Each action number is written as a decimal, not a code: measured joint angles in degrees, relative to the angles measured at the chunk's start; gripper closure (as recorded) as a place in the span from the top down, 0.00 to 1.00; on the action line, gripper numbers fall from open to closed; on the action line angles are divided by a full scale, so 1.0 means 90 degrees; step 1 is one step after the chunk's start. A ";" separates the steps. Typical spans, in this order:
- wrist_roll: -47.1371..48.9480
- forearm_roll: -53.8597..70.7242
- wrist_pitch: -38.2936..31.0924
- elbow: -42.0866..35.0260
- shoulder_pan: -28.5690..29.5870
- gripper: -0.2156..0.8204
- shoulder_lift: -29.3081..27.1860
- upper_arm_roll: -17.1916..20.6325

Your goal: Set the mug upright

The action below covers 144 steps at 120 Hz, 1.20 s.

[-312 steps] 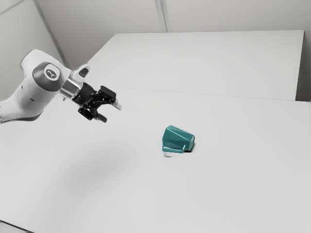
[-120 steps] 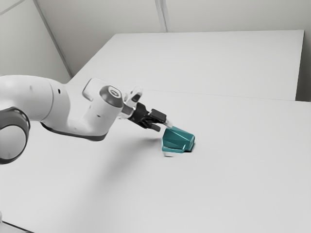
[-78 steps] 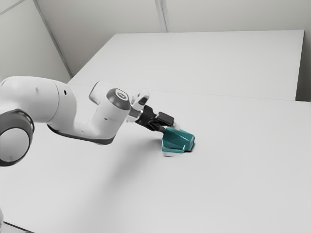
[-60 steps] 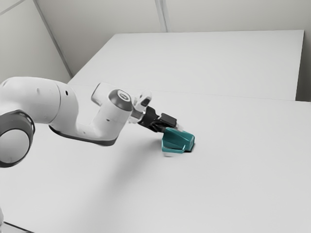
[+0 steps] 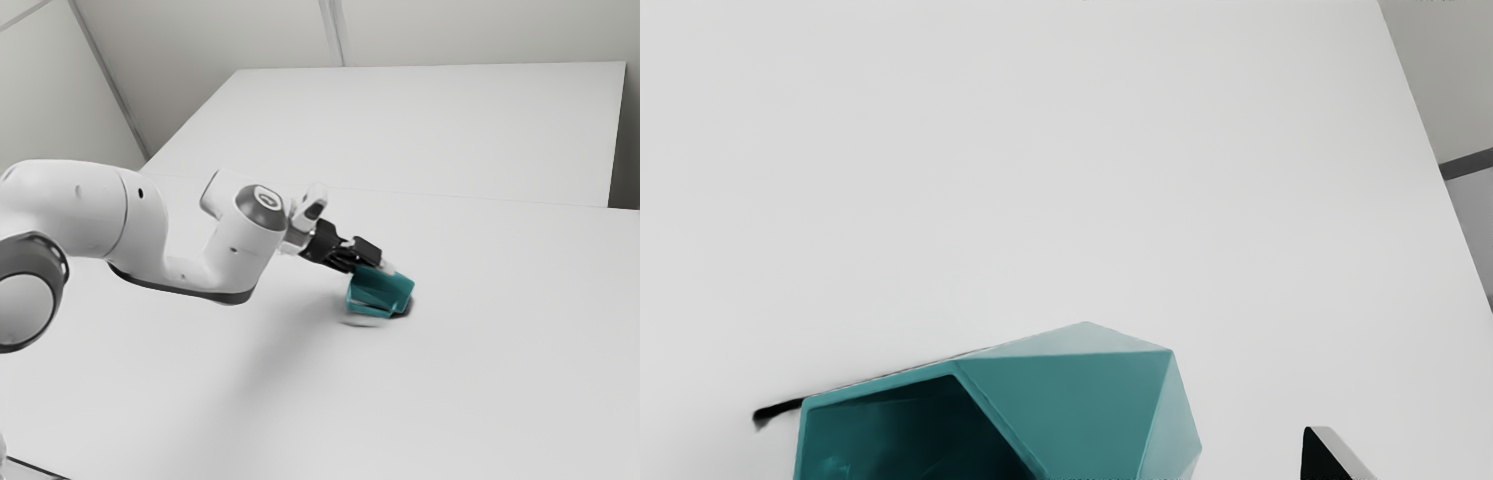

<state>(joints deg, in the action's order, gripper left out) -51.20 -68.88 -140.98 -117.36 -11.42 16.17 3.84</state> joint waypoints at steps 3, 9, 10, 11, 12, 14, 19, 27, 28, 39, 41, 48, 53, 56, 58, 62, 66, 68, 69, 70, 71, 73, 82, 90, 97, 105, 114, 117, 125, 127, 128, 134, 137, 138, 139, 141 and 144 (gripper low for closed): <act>0.0010 -0.0001 -0.0021 0.0000 -0.0001 0.47 -0.0016 0.0033; 0.0033 0.0000 -0.0057 0.0005 -0.0004 0.40 -0.0055 0.0073; 0.0037 0.0001 -0.0062 0.0005 -0.0004 0.39 -0.0059 0.0077; 0.0041 0.0001 -0.0067 0.0006 -0.0004 0.38 -0.0063 0.0080; 0.0046 0.0002 -0.0072 0.0008 -0.0002 0.37 -0.0066 0.0086; 0.0055 0.0003 -0.0081 0.0011 0.0001 0.34 -0.0073 0.0105; 0.0081 0.0007 -0.0100 0.0019 -0.0002 0.28 -0.0088 0.0138; 0.0131 0.0016 -0.0122 0.0028 -0.0003 0.20 -0.0098 0.0160; 0.0137 0.0017 -0.0124 0.0030 -0.0003 0.19 -0.0099 0.0162; 0.0215 0.0037 -0.0143 0.0036 -0.0001 0.13 -0.0106 0.0168; 0.0229 0.0043 -0.0145 0.0037 -0.0001 0.12 -0.0111 0.0168; 0.0277 0.0063 -0.0152 0.0038 -0.0001 0.09 -0.0125 0.0169; 0.0314 0.0081 -0.0156 0.0039 -0.0001 0.08 -0.0133 0.0169; 0.0336 0.0090 -0.0159 0.0039 -0.0001 0.08 -0.0136 0.0169; 0.0351 0.0096 -0.0162 0.0039 -0.0001 0.08 -0.0137 0.0169; 0.0380 0.0107 -0.0166 0.0035 -0.0001 0.07 -0.0143 0.0169; 0.0410 0.0119 -0.0170 0.0034 -0.0001 0.06 -0.0162 0.0169; 0.0424 0.0125 -0.0171 0.0032 -0.0001 0.06 -0.0178 0.0167; 0.0431 0.0127 -0.0172 0.0030 -0.0001 0.06 -0.0186 0.0166; 0.0438 0.0129 -0.0173 0.0029 0.0000 0.06 -0.0194 0.0165; 0.0445 0.0131 -0.0173 0.0027 0.0000 0.06 -0.0203 0.0164; 0.0459 0.0136 -0.0174 0.0021 0.0001 0.06 -0.0223 0.0163; 0.0522 0.0153 -0.0164 -0.0018 0.0001 0.05 -0.0346 0.0161; 0.0573 0.0165 -0.0139 -0.0136 0.0004 0.05 -0.0527 0.0160; 0.0615 0.0272 -0.0068 -0.0226 0.0006 0.04 -0.0711 0.0155; 0.0664 0.0577 0.0077 -0.0273 0.0010 0.04 -0.0895 0.0118; 0.0782 0.1379 0.0312 -0.0281 0.0040 0.04 -0.1120 0.0077; 0.0831 0.1705 0.0376 -0.0282 0.0045 0.04 -0.1182 0.0067; 0.1004 0.2830 0.0516 -0.0277 0.0022 0.04 -0.1343 0.0007; 0.1054 0.3117 0.0549 -0.0276 0.0008 0.03 -0.1373 -0.0023; 0.1079 0.3255 0.0566 -0.0275 0.0002 0.03 -0.1386 -0.0038; 0.1235 0.4050 0.0661 -0.0268 -0.0031 0.03 -0.1432 -0.0142; 0.1316 0.4431 0.0701 -0.0263 -0.0044 0.03 -0.1442 -0.0203; 0.1344 0.4555 0.0714 -0.0262 -0.0053 0.03 -0.1445 -0.0230; 0.1372 0.4674 0.0726 -0.0261 -0.0059 0.03 -0.1447 -0.0255; 0.1430 0.4902 0.0753 -0.0259 -0.0061 0.03 -0.1450 -0.0299; 0.1516 0.5211 0.0791 -0.0258 -0.0041 0.03 -0.1448 -0.0346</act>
<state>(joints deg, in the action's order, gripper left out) -37.56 -21.98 -133.86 -119.67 -11.78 3.15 0.72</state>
